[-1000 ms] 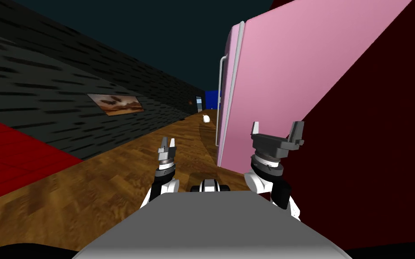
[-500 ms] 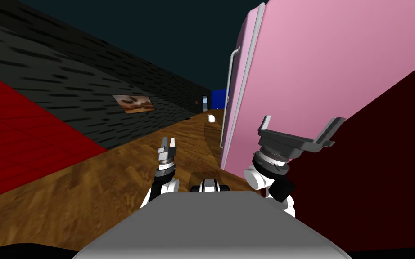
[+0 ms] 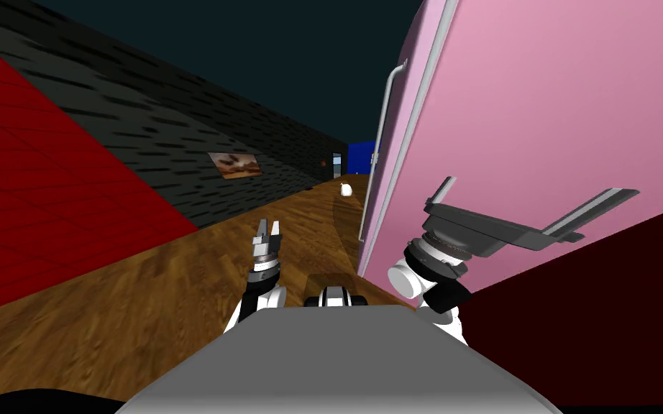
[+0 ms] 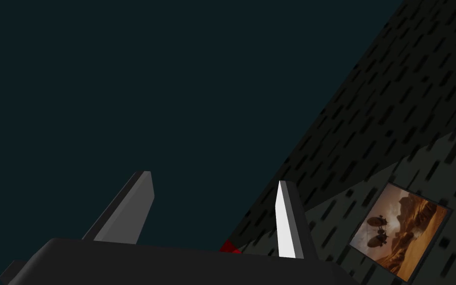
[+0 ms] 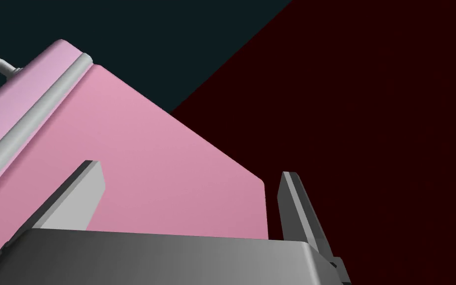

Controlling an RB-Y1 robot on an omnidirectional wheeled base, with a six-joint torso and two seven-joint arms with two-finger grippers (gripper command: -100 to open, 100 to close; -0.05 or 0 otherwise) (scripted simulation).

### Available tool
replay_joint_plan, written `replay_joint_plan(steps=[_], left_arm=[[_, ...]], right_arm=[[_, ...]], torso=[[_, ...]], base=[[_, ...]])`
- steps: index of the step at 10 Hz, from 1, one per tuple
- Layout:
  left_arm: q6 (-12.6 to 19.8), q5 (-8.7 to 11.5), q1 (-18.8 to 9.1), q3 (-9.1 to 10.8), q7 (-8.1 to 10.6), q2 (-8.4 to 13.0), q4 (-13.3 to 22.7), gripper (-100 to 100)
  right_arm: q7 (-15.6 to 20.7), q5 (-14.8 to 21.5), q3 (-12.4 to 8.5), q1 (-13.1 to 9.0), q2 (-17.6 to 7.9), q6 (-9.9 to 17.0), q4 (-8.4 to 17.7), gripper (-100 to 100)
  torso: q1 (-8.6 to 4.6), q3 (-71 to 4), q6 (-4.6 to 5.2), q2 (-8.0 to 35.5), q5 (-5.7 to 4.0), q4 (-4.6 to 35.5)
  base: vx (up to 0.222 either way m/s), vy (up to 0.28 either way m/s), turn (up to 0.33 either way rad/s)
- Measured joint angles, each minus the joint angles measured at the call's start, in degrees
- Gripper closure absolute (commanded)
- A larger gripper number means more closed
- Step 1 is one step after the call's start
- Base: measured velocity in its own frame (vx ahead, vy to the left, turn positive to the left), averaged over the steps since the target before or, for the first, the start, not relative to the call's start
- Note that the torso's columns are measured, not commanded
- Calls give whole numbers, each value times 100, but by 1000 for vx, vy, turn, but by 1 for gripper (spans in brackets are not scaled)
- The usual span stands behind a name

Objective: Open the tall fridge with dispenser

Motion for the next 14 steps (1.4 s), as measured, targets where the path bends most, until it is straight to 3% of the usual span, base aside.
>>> replay_joint_plan(steps=[14], left_arm=[[0,0,0,1,0,0,0,0]], right_arm=[[30,-2033,420,-1374,-112,-1378,-25,-100]], torso=[[-3,2,-1,2,-1,1]], base=[[51,-47,209]])
